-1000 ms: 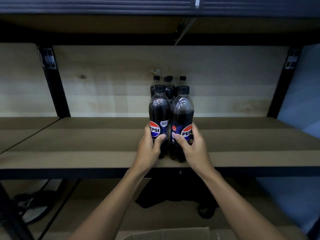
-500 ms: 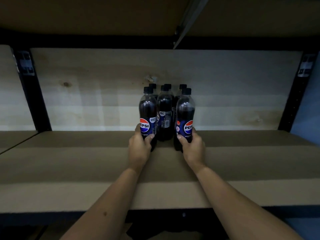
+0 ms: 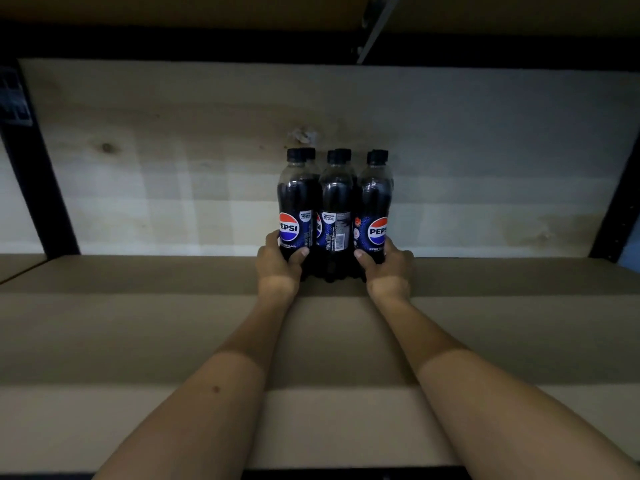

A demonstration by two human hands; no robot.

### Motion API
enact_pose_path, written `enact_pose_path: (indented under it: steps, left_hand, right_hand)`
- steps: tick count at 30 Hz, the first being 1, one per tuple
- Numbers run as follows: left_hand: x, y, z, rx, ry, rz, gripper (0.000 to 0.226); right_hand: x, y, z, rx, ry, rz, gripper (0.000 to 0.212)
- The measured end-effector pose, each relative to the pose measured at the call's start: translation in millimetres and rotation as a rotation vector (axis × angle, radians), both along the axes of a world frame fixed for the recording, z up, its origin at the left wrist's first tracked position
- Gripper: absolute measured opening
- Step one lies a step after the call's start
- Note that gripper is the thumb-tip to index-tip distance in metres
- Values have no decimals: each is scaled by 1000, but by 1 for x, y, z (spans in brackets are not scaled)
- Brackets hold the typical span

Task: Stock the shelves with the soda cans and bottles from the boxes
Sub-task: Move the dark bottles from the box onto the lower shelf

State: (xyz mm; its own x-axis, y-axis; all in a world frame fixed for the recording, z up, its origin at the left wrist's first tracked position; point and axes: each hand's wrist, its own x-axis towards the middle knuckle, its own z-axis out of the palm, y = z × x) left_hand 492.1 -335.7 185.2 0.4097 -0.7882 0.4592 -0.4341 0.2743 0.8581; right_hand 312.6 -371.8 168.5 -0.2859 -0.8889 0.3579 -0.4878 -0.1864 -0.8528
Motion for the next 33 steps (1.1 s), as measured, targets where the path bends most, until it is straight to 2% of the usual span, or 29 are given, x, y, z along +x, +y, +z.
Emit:
enact_pose_path:
  steps: [7, 11, 14, 17, 20, 24, 27, 30, 33]
  left_hand:
    - [1, 24, -2, 151, 6, -14, 72]
    - [5, 52, 1, 252, -83, 79, 63]
    - [7, 81, -1, 294, -137, 37, 47]
    - [6, 110, -4, 377, -301, -21, 40]
    - [2, 142, -5, 446, -467, -104, 37]
    - [-2, 186, -5, 440, -635, -128, 36]
    - [-4, 219, -9, 402, -746, -95, 37]
    - [-7, 254, -25, 230, -886, -60, 33]
    - [-6, 284, -49, 94, -903, -34, 39]
  right_hand:
    - [-3, 33, 8, 44, -49, -64, 64]
    - [-1, 62, 10, 80, 84, -103, 41]
    - [-1, 93, 7, 104, 176, -31, 29]
    - [-1, 128, 7, 151, 287, 50, 13]
    - [-2, 161, 4, 192, 388, 148, 16]
    - [-3, 206, 7, 163, 521, 240, 22]
    - [-3, 243, 7, 110, 621, 212, 26]
    - [-2, 279, -9, 26, 700, 158, 32]
    - [-2, 308, -33, -142, 643, 173, 34]
